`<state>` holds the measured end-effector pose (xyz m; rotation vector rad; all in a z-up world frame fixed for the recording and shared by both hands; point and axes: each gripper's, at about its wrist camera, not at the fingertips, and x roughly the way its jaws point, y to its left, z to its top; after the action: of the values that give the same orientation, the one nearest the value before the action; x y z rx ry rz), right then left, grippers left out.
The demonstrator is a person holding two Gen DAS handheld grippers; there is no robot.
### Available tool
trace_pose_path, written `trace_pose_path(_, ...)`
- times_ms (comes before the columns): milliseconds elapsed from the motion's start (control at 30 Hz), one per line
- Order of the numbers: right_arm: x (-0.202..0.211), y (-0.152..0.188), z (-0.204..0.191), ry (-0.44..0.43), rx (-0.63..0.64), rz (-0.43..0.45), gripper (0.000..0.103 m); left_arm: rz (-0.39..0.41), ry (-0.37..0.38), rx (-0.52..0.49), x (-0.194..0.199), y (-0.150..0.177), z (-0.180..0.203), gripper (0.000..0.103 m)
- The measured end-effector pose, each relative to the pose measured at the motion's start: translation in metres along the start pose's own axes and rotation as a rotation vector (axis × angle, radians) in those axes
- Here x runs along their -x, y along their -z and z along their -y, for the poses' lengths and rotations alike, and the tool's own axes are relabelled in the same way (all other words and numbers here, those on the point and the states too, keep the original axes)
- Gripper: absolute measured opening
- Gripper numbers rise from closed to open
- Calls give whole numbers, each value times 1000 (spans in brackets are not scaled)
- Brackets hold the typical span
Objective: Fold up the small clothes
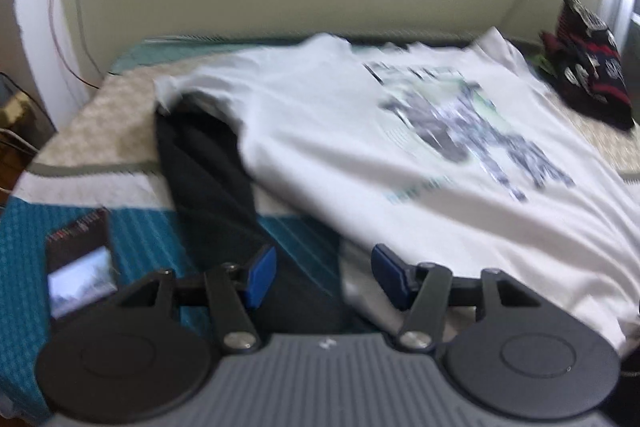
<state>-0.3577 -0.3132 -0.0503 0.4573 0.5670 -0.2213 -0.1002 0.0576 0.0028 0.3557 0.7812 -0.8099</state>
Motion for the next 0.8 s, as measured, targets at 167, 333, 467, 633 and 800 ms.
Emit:
trace_pose_path(167, 13, 16, -6, -21, 25, -2, 59, -21, 22, -49, -16, 14, 15, 47)
trace_pose_path(333, 18, 29, -15, -38, 44, -11, 20, -26, 45, -66, -10, 17, 29, 8)
trace_pose_path(467, 20, 28, -18, -33, 26, -13, 2, 2, 46, 3, 42, 20, 11, 8)
trace_pose_path(633, 38, 12, -25, -144, 13, 31, 2, 78, -12, 123, 119, 29, -29, 7)
trace_pose_path(800, 11, 16, -36, -201, 74, -113, 27, -72, -179, 167, 90, 48, -46, 13)
